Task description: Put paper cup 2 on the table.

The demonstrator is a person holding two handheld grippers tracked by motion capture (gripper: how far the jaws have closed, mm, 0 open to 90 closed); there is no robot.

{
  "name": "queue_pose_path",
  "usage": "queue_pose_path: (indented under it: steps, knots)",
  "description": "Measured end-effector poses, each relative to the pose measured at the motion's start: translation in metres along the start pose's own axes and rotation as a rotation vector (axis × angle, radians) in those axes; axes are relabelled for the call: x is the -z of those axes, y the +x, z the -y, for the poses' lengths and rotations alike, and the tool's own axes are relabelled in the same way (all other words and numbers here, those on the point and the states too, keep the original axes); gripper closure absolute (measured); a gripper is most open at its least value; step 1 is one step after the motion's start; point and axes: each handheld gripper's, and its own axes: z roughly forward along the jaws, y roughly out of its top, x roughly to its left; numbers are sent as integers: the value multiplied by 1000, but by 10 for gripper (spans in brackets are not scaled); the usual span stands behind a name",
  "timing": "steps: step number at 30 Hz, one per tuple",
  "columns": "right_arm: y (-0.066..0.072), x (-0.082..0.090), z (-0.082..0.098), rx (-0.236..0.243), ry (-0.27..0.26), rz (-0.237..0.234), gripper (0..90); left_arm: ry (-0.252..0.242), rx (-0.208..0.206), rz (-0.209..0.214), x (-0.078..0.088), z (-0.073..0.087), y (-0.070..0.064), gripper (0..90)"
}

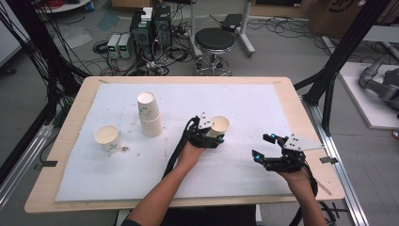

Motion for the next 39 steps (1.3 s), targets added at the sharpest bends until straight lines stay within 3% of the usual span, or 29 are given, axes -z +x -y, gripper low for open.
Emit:
queue_pose_path:
  steps: [11, 15, 21, 30, 34, 36, 39]
  knots:
    - [0, -1, 0, 2, 2, -4, 229, 18, 20, 10, 1, 2, 0, 300]
    - [0, -1, 0, 7, 5, -4, 229, 23, 37, 24, 2, 3, 0, 224]
    - [0, -2, 1, 3, 11, -6, 228, -24, 47, 40, 17, 8, 2, 201]
    - [2, -6, 3, 4, 22, -10, 229, -126, 74, 83, 65, 23, 14, 185]
    - [3, -8, 4, 5, 30, 3, 228, -201, 49, 107, 92, 29, 15, 172]
    - [4, -9, 4, 6, 33, 22, 228, -228, 35, 105, 106, 33, 16, 171]
    - [5, -10, 6, 4, 41, 43, 228, -254, 49, 87, 126, 43, 20, 171]
